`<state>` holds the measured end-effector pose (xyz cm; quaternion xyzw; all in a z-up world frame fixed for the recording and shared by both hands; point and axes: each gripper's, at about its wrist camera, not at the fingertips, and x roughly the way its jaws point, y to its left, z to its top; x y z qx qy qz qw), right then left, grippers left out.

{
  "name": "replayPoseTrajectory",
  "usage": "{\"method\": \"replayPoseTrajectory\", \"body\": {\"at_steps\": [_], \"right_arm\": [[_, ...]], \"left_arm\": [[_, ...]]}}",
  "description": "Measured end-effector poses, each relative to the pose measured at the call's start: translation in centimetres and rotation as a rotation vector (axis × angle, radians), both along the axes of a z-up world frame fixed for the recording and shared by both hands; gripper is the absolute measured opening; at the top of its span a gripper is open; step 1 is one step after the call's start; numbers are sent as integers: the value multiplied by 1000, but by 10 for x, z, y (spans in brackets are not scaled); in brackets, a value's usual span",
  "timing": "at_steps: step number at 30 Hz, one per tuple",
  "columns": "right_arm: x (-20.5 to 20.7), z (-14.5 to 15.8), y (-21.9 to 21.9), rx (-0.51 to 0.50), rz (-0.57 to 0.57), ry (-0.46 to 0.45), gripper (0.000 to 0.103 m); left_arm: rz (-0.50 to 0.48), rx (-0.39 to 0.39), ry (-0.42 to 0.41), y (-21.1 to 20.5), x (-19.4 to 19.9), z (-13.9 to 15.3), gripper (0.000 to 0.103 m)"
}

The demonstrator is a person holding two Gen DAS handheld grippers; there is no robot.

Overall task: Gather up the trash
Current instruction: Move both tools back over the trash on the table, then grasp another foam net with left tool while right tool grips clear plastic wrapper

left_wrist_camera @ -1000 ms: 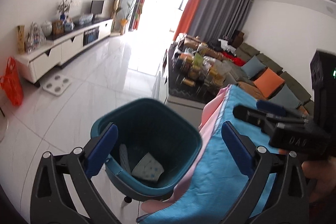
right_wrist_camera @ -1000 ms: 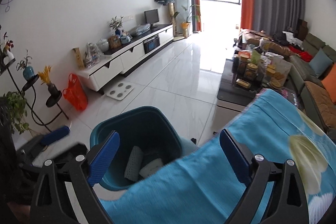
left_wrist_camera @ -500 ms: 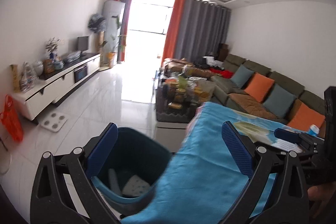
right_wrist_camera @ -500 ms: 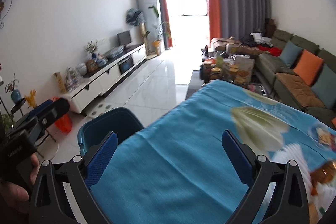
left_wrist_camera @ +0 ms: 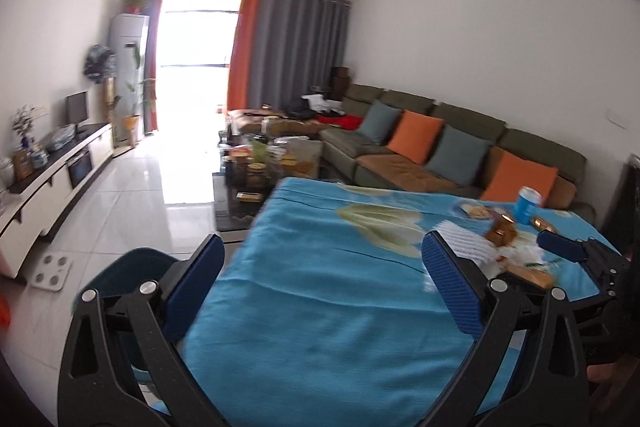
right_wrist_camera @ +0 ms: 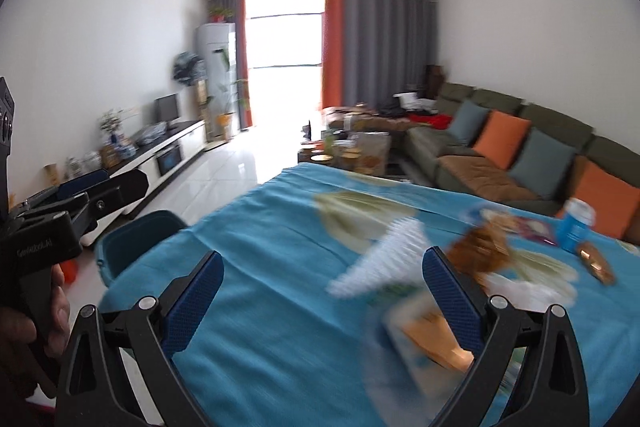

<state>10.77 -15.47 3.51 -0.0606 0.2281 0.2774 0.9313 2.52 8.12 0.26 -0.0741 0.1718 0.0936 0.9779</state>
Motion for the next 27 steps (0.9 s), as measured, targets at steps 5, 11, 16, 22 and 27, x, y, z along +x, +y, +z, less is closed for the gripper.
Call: {"method": "replayPoseTrajectory", "body": {"at_steps": [5, 11, 16, 22, 27], "right_arm": [[-4, -8, -53, 43, -139, 15, 96], [-1, -21, -101, 97, -280, 57, 96], [14, -34, -124, 134, -354, 128, 95], [27, -44, -130, 155, -369, 187, 83], [35, -48, -131, 147, -378, 211, 78]], "left_arm": [[-118, -17, 18, -25, 16, -7, 97], [-237, 18, 73, -65, 41, -20, 97], [-292, 47, 97, -83, 64, -26, 97], [-310, 87, 130, -97, 91, -34, 97], [-322, 109, 154, -105, 113, -37, 97]]}}
